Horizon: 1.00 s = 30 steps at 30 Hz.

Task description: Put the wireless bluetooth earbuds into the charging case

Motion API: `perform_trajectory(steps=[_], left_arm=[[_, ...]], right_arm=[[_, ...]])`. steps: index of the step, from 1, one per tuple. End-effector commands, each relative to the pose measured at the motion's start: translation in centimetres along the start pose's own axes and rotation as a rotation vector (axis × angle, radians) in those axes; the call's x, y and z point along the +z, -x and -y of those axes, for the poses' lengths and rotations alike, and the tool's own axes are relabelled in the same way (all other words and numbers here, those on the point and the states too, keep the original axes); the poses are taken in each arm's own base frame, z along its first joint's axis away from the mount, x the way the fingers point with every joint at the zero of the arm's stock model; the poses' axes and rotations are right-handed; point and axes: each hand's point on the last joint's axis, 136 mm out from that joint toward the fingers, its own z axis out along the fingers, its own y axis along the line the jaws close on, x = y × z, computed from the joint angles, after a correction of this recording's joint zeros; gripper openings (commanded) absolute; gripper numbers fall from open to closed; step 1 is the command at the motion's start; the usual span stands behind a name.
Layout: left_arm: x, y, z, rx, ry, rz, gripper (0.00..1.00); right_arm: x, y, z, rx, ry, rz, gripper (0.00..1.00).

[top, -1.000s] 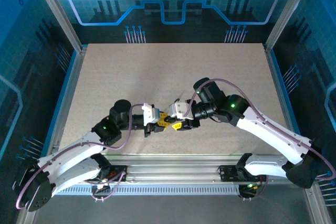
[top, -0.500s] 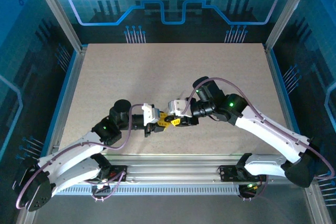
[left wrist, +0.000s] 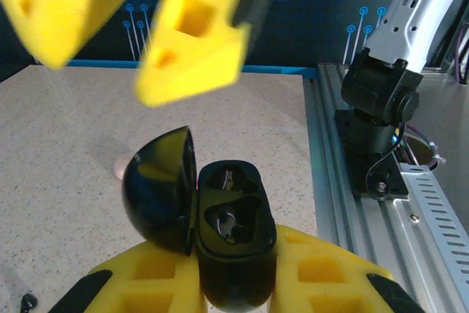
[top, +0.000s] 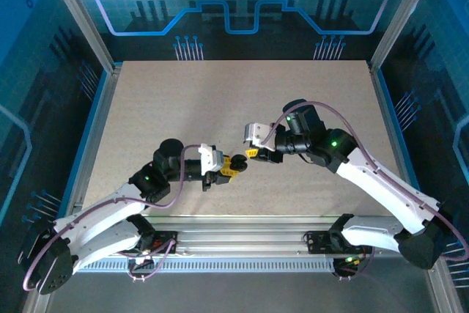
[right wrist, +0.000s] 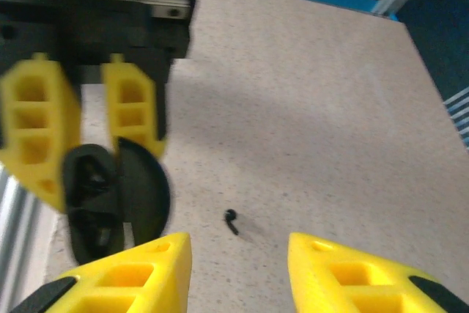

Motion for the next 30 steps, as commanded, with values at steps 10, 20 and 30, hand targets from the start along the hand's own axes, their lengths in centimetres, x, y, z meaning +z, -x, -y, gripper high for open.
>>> perform_trajectory(steps=[10,20,30], left_arm=[[0.0,1.0,-0.1,-0.003,0.011,0.056,0.14],[-2.5,0.1,-5.4,-0.203,0.248,0.137,0.15],[-6.7,-1.2,-9.3,-0.317,0.496,0.154,0.16]], right_arm=[[-1.8,0.4,0.7,0.056,-0.08,0.049,0.4],[-1.9,-0.6,0.6,0.33,-0.098,0.026,0.4],[0.5,-2.2,2.1,0.637,-0.116,-0.11,0.43]])
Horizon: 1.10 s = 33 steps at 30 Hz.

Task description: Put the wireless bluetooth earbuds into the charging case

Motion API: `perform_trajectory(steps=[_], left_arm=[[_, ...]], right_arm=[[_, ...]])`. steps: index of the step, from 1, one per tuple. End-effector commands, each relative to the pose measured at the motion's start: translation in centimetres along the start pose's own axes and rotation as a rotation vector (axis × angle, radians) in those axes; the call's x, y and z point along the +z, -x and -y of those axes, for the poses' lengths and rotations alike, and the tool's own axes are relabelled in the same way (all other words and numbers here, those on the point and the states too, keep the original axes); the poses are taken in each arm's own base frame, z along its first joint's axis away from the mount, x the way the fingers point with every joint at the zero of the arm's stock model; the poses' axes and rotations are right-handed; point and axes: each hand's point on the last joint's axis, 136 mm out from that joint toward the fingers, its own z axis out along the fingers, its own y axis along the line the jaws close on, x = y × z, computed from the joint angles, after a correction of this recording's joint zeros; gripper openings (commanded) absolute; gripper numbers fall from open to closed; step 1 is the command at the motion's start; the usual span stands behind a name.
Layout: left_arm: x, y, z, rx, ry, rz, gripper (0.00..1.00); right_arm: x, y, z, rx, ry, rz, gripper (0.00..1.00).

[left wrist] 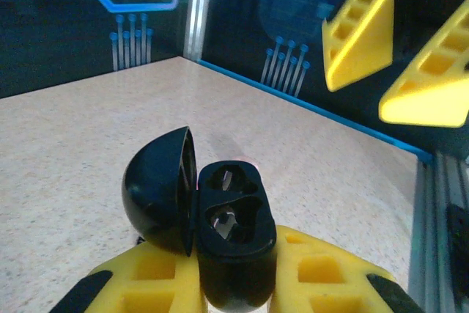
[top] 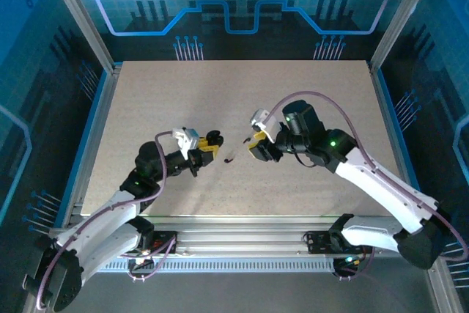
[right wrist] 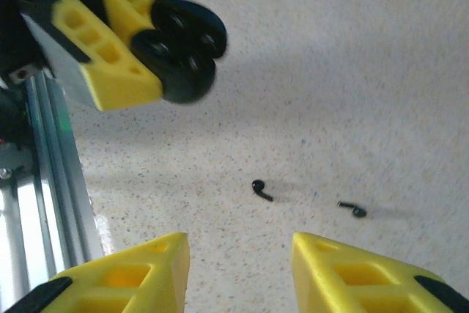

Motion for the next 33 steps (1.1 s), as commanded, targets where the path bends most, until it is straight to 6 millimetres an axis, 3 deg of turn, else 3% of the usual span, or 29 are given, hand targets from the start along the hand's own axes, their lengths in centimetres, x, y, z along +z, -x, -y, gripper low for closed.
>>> perform_trajectory(steps=[1,14,27,33], left_arm=[[-0.9,0.3,-1.9,-0.057,0.113,0.02,0.15],[-5.7,-0.7,-7.3,-0.245,0.453,0.062,0.15],[-9.2,-2.1,-9.4,-0.342,0.638,0.082,0.16],[-9.5,-2.4,-9.5,-0.349,0.653,0.077,0.16]], right_arm=[[0.3,0.5,0.8,0.145,-0.03,-0.04,0.43],[7.0,-1.1,1.0,0.256,-0.06,-0.33,0.43],[13.3,-5.4,0.1,0.067,-0.034,-0.661,0.43],[15.7,-7.5,-0.4,-0.141,0.011,-0.744,0.42]])
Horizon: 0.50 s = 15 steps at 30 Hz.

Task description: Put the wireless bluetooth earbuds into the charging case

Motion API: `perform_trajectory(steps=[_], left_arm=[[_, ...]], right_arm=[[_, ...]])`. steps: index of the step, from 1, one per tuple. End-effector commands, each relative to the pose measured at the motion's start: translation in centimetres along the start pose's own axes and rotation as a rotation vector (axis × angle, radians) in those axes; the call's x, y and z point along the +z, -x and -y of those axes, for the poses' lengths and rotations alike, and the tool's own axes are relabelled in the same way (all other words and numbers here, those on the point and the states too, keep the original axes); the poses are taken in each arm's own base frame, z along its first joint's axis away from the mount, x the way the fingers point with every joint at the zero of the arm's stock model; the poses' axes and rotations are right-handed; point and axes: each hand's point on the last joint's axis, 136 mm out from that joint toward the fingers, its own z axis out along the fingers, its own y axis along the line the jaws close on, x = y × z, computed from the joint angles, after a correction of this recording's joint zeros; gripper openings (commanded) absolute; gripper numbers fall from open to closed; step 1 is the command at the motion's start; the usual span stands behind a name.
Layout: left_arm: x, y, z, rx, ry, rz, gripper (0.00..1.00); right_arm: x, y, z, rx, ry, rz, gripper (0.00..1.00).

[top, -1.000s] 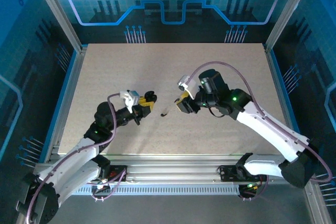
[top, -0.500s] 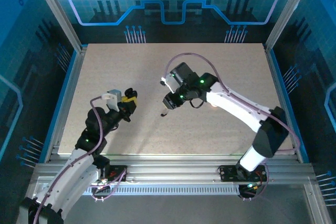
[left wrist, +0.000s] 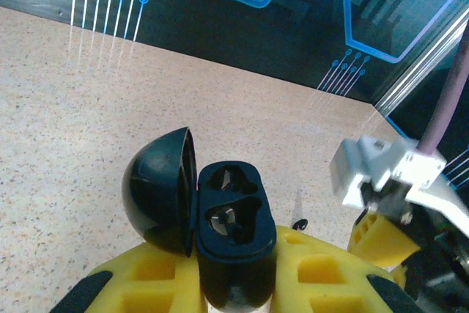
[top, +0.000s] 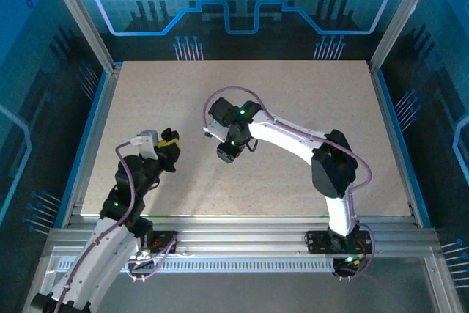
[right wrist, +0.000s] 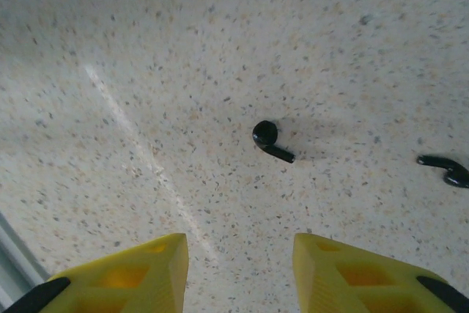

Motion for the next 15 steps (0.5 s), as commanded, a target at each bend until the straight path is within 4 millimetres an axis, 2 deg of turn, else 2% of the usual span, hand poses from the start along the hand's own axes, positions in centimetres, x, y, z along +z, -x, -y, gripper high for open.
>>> perform_trajectory(steps=[1,6,15], left_arm=[[-0.1,-0.5,-1.0,-0.023,0.042,-0.008,0.16],[-0.2,-0.7,-1.1,-0.029,0.046,-0.018,0.16],[-0.7,-0.6,-1.4,-0.023,0.061,-0.001,0.16]], right_arm=[[1.0,-0.6,-0.6,-0.177,-0.03,-0.072,0.42],[3.3,-1.0,-0.3,-0.346,-0.078,-0.123,0.41],[6.1,-0.6,0.2,-0.414,-0.065,-0.13,0.41]])
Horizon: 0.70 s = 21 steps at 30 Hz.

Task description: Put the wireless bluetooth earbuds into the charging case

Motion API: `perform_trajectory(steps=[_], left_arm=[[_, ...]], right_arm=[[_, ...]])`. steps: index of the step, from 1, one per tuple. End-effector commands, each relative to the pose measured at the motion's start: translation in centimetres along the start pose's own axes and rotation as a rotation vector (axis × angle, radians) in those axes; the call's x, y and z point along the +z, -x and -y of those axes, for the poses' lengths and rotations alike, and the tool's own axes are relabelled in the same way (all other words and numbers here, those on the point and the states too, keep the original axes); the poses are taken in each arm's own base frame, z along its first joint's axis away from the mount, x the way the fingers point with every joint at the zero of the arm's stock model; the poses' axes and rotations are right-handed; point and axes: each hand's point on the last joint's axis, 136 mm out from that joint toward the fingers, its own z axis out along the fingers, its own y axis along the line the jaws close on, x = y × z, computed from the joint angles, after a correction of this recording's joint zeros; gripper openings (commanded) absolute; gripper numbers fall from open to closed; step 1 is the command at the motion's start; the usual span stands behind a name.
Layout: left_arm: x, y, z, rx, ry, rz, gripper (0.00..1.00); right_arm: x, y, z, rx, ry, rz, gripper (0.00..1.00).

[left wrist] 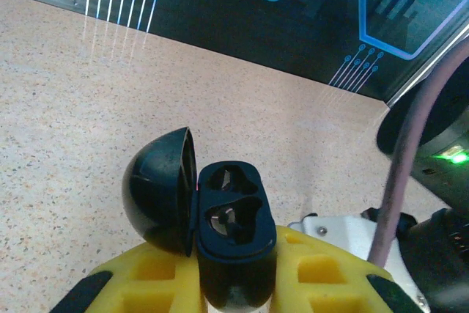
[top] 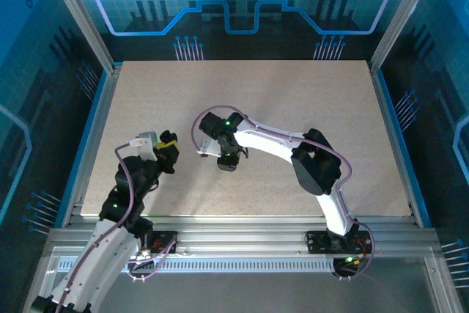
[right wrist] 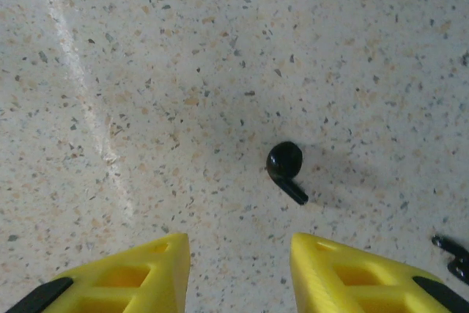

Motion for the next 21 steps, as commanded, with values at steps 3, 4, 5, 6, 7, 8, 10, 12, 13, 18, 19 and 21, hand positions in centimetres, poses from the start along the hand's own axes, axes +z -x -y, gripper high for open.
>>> perform_trajectory(steps=[3,4,5,6,7,8,10,12,13,18,19,21], left_arm=[[-0.4,-0.2,-0.8,-0.015,0.033,0.008,0.16],[-0.4,-0.2,-0.9,-0.014,0.036,0.008,0.16],[-0.4,-0.2,-0.9,-0.014,0.037,0.009,0.16],[-0.4,-0.2,-0.9,-0.014,0.039,0.009,0.16],[-0.4,-0.3,-0.9,-0.015,0.04,0.007,0.16],[-0.5,-0.2,-0.9,-0.015,0.038,0.01,0.16],[-0.4,-0.2,-0.9,-0.015,0.04,0.008,0.17],[-0.4,-0.2,-1.0,-0.016,0.043,0.011,0.17],[-0.4,-0.2,-1.0,-0.018,0.042,0.011,0.17],[-0.4,-0.1,-1.0,-0.02,0.045,0.017,0.17],[-0.4,-0.1,-1.0,-0.017,0.043,0.016,0.17],[-0.3,-0.1,-1.0,-0.017,0.044,0.014,0.17]], right_arm=[[1.8,0.3,0.6,-0.057,0.009,-0.014,0.41],[2.0,0.4,0.8,-0.057,0.013,-0.012,0.41],[2.0,0.6,0.9,-0.057,0.016,-0.007,0.41],[2.1,0.7,1.0,-0.056,0.02,-0.002,0.41],[2.3,0.7,1.1,-0.054,0.026,-0.002,0.41],[2.5,0.8,1.2,-0.054,0.028,0.0,0.4],[2.8,0.9,1.3,-0.057,0.032,-0.002,0.4],[3.2,0.9,1.5,-0.057,0.037,-0.006,0.4],[3.4,0.9,1.5,-0.057,0.04,-0.009,0.4],[4.1,0.7,2.5,-0.054,0.031,-0.037,0.39],[4.1,0.7,2.8,-0.049,0.024,-0.043,0.38],[4.3,0.8,3.3,-0.045,0.014,-0.054,0.37]])
